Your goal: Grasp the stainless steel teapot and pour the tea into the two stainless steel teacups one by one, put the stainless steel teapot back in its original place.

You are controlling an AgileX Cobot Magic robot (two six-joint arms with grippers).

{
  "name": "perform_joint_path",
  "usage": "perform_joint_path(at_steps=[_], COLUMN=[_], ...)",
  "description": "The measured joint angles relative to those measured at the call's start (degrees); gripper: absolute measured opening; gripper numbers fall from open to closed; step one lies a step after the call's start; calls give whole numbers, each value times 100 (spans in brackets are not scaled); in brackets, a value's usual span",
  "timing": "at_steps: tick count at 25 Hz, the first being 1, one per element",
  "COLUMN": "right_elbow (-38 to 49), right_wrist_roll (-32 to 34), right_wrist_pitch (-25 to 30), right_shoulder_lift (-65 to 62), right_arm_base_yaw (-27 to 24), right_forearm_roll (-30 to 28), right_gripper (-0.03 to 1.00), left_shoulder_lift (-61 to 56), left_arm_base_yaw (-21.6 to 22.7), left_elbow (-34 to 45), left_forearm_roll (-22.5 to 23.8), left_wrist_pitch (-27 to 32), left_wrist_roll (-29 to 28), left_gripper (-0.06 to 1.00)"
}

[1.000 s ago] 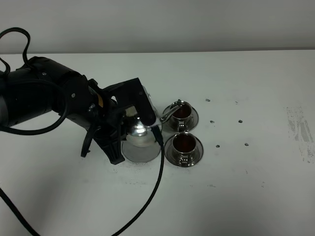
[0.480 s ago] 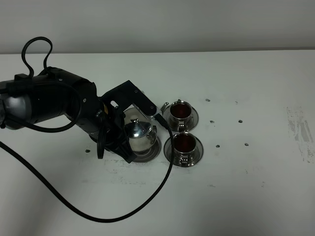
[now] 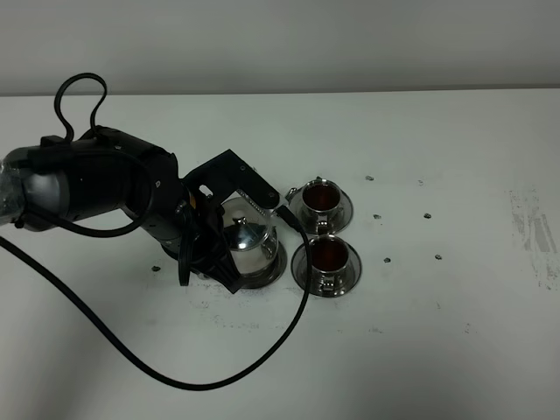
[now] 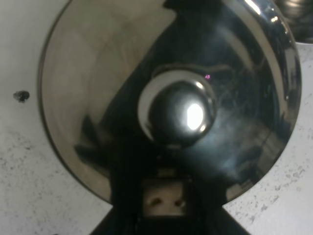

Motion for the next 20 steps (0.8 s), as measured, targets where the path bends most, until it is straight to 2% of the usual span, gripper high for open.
perform_joint_path(at_steps=[20], right_elbow=[0], right_wrist_roll=[0], right_wrist_pitch=[0], right_shoulder_lift=[0], right_arm_base_yaw=[0], right_forearm_roll=[0], right_gripper=[44], left_shoulder_lift=[114], left_arm_base_yaw=[-77], left_elbow=[0], left_forearm_roll=[76], left_wrist_pitch=[-59], left_wrist_roll=[124], left_gripper=[20])
